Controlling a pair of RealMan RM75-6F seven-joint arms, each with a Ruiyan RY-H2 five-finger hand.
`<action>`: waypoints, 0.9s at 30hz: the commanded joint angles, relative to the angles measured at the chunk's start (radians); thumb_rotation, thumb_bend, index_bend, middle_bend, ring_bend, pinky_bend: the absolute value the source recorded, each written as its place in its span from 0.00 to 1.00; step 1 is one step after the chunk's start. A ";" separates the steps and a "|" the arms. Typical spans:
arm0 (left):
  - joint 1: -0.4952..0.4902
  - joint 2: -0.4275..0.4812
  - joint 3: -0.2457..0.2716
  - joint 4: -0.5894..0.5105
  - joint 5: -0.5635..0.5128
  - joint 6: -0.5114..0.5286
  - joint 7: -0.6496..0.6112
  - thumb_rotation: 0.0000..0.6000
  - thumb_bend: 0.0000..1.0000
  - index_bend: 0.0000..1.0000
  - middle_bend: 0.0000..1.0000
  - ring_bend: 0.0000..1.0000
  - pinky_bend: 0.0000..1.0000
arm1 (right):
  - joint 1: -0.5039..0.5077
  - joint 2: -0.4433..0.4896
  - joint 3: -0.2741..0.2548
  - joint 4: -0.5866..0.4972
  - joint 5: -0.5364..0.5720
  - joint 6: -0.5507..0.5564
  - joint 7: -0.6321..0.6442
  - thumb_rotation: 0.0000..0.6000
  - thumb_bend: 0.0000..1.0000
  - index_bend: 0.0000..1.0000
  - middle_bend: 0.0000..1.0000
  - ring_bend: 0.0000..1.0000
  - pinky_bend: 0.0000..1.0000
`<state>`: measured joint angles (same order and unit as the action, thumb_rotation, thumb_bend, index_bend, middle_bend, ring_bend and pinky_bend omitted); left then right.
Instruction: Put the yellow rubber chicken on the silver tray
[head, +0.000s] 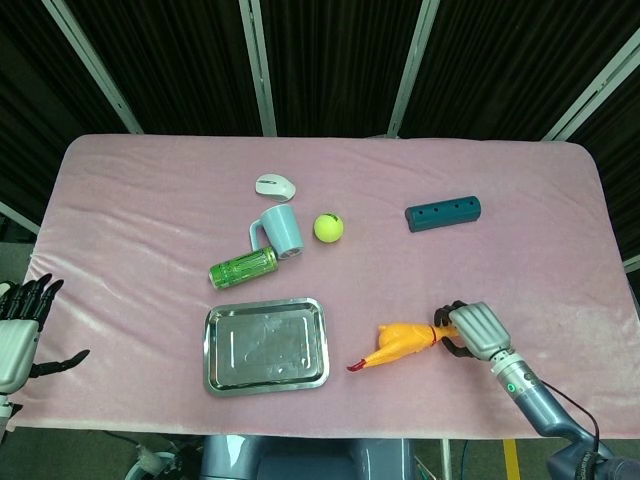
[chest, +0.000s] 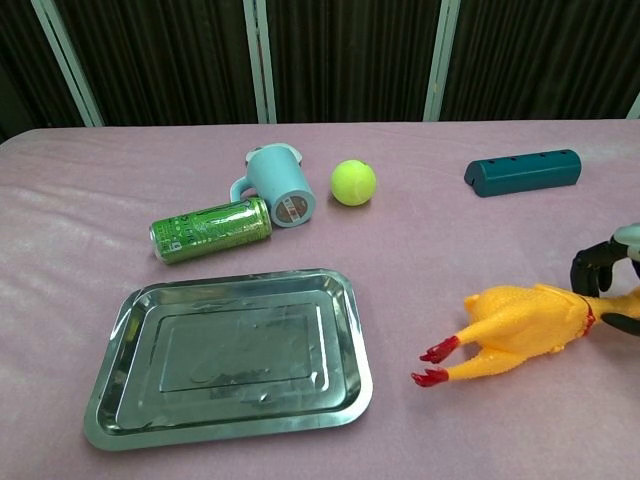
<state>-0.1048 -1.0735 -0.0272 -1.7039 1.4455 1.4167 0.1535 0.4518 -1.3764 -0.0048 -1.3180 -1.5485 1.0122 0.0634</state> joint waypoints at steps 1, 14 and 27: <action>0.000 0.000 0.000 0.003 0.000 0.000 -0.003 1.00 0.00 0.00 0.00 0.00 0.00 | -0.001 -0.002 0.000 0.004 0.004 0.003 0.004 1.00 0.80 0.65 0.56 0.56 0.77; -0.016 0.006 0.001 -0.001 0.028 -0.009 -0.026 1.00 0.00 0.00 0.00 0.00 0.00 | -0.003 0.054 -0.014 -0.026 -0.021 0.040 0.156 1.00 1.00 0.91 0.70 0.72 0.93; -0.041 0.017 0.000 -0.034 0.055 -0.026 -0.023 1.00 0.00 0.00 0.00 0.00 0.00 | 0.013 0.154 -0.045 -0.071 -0.078 0.064 0.477 1.00 1.00 0.93 0.71 0.73 0.95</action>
<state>-0.1450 -1.0567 -0.0275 -1.7370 1.4990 1.3915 0.1294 0.4607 -1.2424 -0.0404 -1.3816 -1.6095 1.0646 0.4823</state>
